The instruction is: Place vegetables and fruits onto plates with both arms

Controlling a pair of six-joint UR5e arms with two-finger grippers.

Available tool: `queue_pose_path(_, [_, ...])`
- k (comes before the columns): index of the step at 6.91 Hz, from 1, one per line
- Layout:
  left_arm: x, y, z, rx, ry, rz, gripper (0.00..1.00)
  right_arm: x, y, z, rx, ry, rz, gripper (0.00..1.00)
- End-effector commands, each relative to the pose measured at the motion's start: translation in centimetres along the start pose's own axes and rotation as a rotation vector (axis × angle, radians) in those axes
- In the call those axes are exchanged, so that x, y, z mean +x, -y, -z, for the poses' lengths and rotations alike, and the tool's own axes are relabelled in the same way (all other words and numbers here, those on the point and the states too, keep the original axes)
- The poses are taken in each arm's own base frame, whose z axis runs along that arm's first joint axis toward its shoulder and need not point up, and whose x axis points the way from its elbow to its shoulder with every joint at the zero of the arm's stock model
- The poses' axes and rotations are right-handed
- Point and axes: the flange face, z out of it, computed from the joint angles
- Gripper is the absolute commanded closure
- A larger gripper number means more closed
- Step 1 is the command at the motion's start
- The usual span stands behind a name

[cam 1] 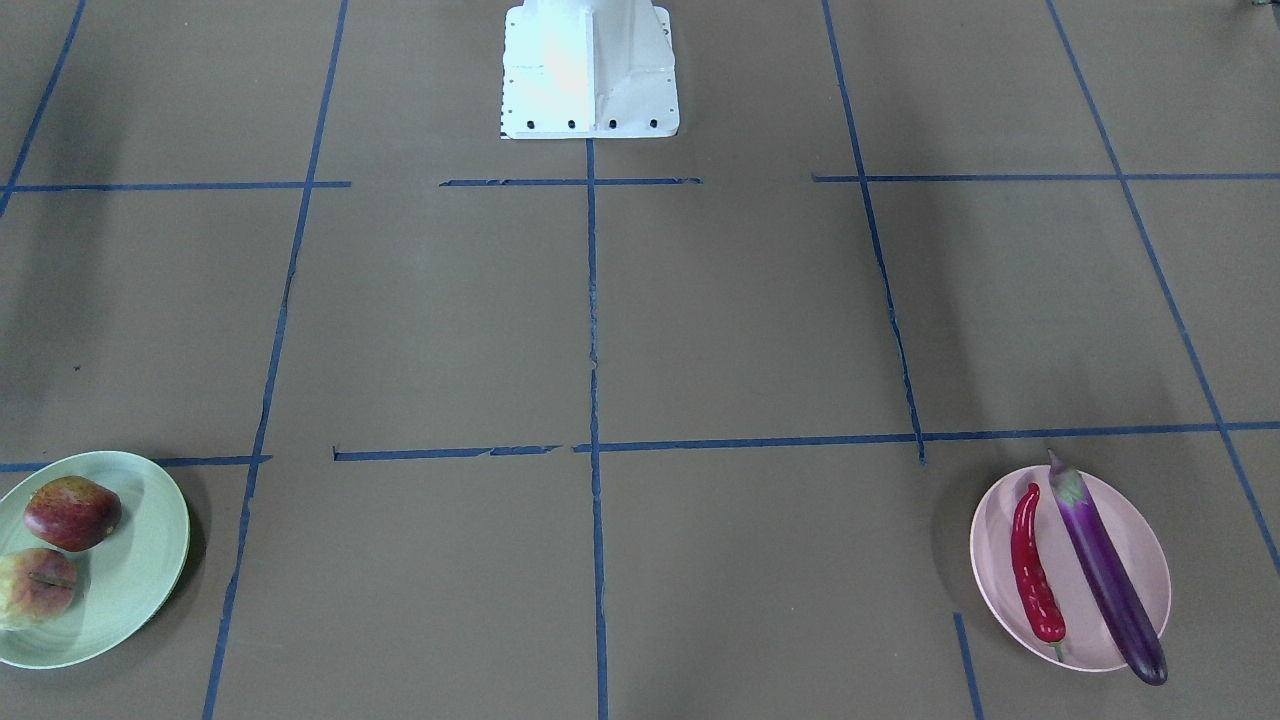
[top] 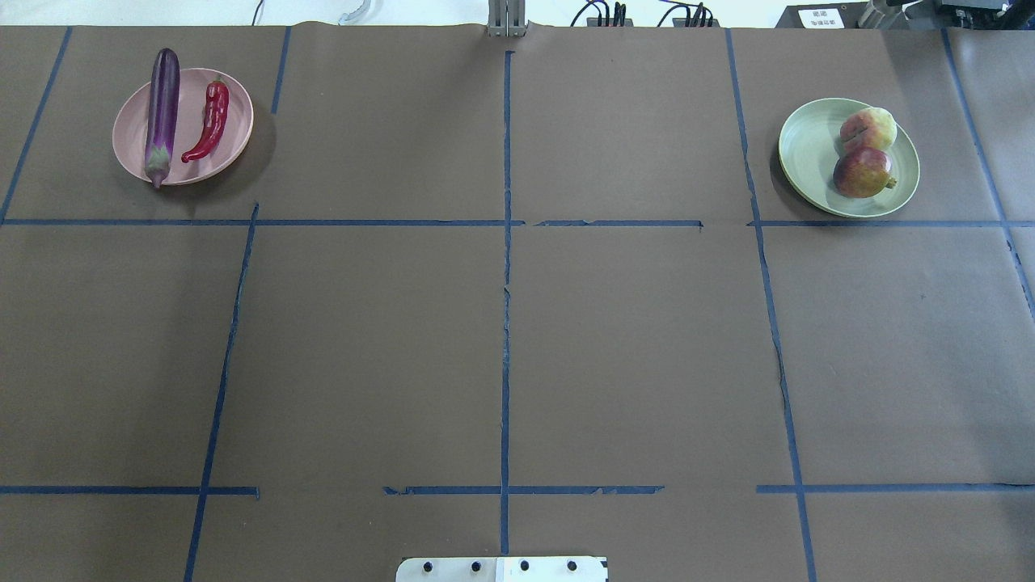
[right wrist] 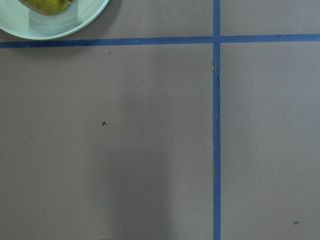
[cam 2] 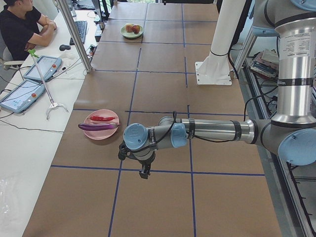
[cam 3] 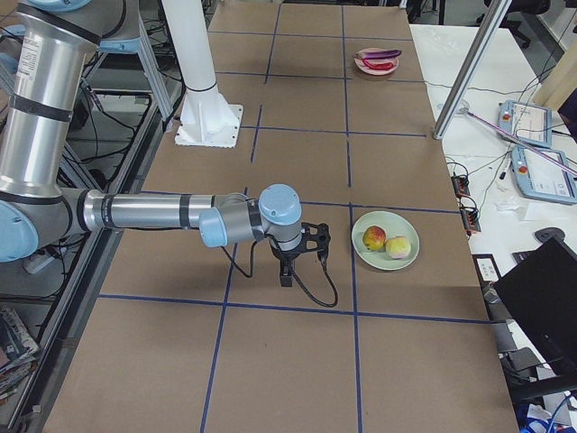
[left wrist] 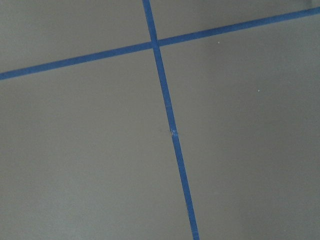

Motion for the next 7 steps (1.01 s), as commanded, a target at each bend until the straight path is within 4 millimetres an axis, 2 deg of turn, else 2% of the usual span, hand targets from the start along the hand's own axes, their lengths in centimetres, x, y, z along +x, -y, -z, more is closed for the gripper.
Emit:
queue_pose_path(1, [0.8, 1.6, 1.7, 0.009, 0.075, -0.004, 0.0, -1.2, -0.9, -1.7, -0.054, 0.001, 0.032, 0.0])
queue_pose_path(2, [-0.1, 1.7, 1.2, -0.007, 0.101, -0.002, 0.0, -0.3, -2.9, -1.7, -0.071, 0.008, 0.077, 0.0])
queue_pose_path(3, [-0.4, 1.6, 0.9, 0.005, 0.104, -0.012, 0.0, -1.1, -2.8, -1.0, -0.081, 0.024, 0.078, 0.0])
queue_pose_path(4, [-0.6, 1.6, 0.8, 0.014, 0.11, -0.023, 0.0, -1.2, -2.1, -0.6, -0.109, 0.039, 0.053, 0.0])
queue_pose_path(5, [-0.7, 1.6, 0.8, 0.014, 0.112, -0.023, 0.0, -0.4, -1.4, 0.0, -0.112, 0.031, 0.071, 0.0])
queue_pose_path(7, [-1.4, 1.9, 0.2, 0.019, 0.111, -0.029, 0.0, -0.4, 2.6, 2.8, -0.141, -0.007, 0.107, 0.0])
